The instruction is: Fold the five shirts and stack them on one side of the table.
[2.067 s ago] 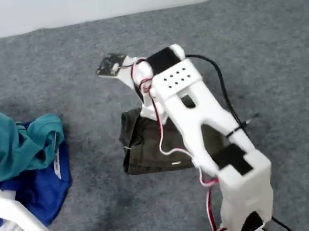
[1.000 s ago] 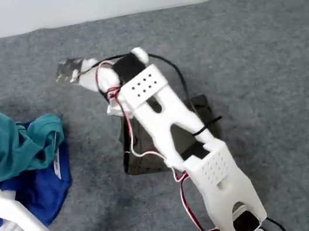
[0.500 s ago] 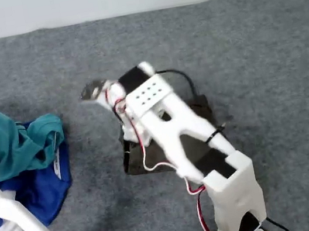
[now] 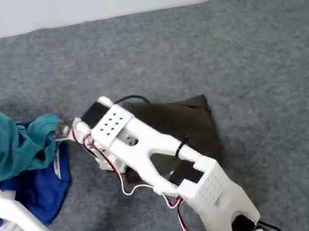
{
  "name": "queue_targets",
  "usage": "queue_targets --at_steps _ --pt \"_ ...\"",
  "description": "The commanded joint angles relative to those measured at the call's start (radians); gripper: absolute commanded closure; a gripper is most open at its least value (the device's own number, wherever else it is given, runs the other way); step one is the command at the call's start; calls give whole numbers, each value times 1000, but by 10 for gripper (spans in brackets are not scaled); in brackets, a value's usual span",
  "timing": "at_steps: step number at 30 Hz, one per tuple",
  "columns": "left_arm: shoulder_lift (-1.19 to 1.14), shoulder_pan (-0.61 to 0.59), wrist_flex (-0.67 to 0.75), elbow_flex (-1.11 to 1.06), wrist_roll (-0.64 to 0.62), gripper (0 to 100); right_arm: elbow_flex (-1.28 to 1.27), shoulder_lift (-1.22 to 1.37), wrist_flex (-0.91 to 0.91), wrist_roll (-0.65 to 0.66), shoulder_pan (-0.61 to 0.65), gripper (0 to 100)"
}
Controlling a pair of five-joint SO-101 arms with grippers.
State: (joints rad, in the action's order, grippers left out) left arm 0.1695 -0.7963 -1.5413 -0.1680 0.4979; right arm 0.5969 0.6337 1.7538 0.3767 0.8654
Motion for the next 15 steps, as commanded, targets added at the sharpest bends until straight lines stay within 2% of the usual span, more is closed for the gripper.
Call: queue_targets --at_steps 1,8,12,15 --pt "55 3 21 18 -6 985 110 -119 42 -3 -76 969" --pt "51 3 21 18 -6 985 132 -199 33 55 -216 969" --pt "49 6 21 18 -8 985 132 -137 -15 55 -243 969" --pt "49 8 21 18 -8 985 137 -41 -114 60 -243 969"
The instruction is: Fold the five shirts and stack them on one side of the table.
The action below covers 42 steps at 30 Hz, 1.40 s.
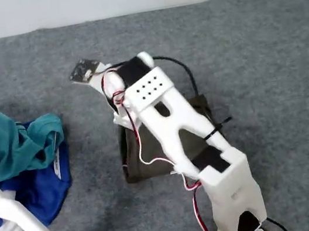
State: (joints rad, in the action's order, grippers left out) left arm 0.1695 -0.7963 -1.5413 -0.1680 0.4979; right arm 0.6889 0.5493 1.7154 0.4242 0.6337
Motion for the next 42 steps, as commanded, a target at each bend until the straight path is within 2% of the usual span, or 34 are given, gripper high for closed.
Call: queue_targets --at_steps 1,6,8,10,21,25,30,32,37,42 --pt "49 8 21 18 -8 985 46 82 -124 14 -12 969" --pt "49 3 21 16 -6 985 46 222 -387 14 -7 969" --pt "49 3 20 16 -5 985 48 237 -429 15 -7 970" --pt "49 3 20 16 -5 985 69 214 -386 15 -5 971" --pt "57 3 17 16 -8 985 216 28 88 6 -13 972" --pt "57 2 14 16 -9 986 101 -124 84 -107 -65 969" --pt "58 2 -34 22 -9 986 -167 -360 84 -143 -119 963" --pt "60 2 -54 22 -9 986 -276 -446 82 -183 -157 919" --pt "163 8 -89 16 -63 986 -520 -582 79 -333 -229 736" --pt "344 26 -104 -25 -68 986 -631 -596 77 -454 -242 706"
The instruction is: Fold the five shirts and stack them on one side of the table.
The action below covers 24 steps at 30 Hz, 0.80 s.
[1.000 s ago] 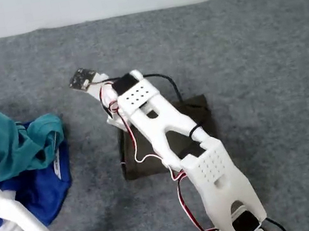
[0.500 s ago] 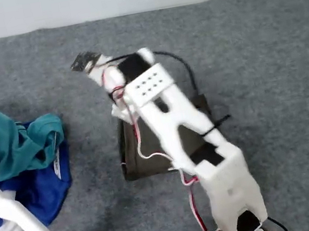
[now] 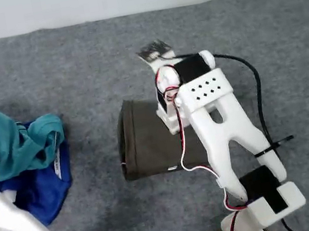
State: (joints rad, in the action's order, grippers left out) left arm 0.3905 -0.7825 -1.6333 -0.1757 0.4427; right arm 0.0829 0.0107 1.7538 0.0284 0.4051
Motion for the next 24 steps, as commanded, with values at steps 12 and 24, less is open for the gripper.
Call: queue_targets --at_steps 12,24 --pt "505 57 117 -450 -26 986 -104 8 -443 -106 -209 738" --pt "641 57 198 -625 -20 985 110 335 -544 8 -225 968"
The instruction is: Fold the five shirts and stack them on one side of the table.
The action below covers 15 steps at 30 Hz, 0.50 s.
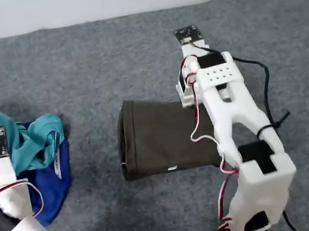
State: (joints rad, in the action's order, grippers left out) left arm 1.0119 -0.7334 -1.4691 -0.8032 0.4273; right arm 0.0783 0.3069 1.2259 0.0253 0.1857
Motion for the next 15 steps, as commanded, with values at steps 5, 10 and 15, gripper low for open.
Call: queue_targets --at_steps 5,10,15 --pt "20 8 69 -22 -5 985 241 193 -15 12 -28 968" --pt "20 8 80 -24 -3 985 356 375 -16 78 -113 967" --pt "20 8 80 -24 -3 985 557 490 35 92 -211 967"
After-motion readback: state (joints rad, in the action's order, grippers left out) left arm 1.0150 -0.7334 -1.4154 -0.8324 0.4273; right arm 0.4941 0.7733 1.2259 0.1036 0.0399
